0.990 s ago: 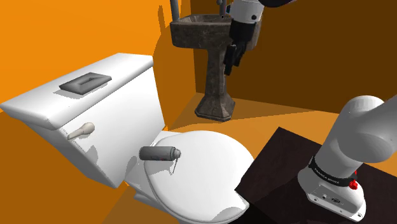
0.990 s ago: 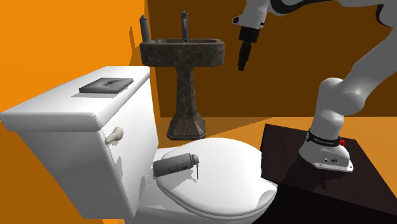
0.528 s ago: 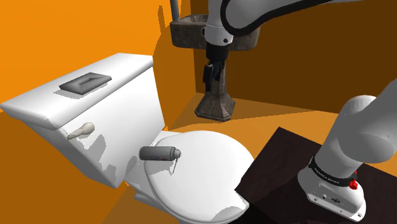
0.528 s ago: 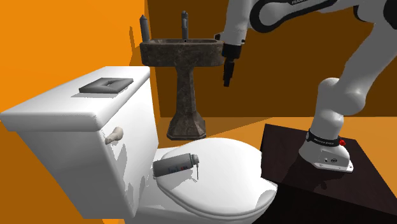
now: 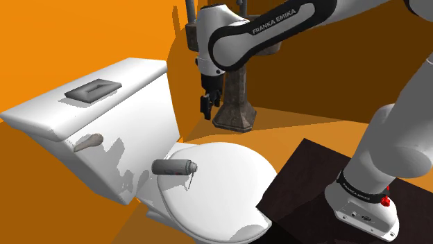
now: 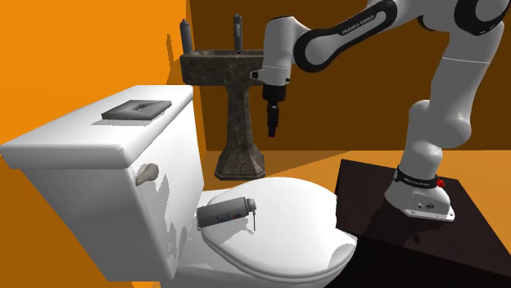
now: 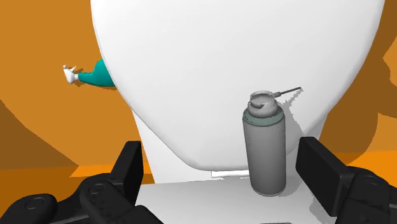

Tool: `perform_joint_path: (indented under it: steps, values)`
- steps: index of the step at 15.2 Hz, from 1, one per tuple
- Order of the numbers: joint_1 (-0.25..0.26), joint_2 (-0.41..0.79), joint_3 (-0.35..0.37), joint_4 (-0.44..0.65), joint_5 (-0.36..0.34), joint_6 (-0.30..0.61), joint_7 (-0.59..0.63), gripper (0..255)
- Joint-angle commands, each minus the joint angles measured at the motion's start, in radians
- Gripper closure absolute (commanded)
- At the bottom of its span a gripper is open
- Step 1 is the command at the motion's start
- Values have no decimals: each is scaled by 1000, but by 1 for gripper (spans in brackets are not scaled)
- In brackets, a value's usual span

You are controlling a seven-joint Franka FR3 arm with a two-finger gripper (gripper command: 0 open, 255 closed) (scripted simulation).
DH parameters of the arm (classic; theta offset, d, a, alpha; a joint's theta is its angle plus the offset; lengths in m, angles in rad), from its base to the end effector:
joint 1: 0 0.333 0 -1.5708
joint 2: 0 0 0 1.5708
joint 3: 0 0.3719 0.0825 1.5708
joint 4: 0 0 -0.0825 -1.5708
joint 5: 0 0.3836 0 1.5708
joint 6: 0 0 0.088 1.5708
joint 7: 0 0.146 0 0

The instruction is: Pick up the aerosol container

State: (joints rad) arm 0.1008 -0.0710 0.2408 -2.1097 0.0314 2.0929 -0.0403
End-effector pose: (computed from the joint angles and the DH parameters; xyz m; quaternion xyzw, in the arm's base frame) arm 0.4993 0.1824 0.4683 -0.9829 -0.1823 -0.0250 0.0092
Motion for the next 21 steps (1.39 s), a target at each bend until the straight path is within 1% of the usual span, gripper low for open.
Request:
perform_joint_path:
  steps: [1,5,10,15,19,21]
  values:
    - [11,67,15,26,-19,26,14,0]
    - [37,215,34,110,-66,57,41,0]
    - [82,402,44,238,-129,73,70,0]
    - [139,592,41,393,-182,65,87,0]
    - [190,748,34,541,-216,41,89,0]
    - [197,773,32,557,-221,46,90,0]
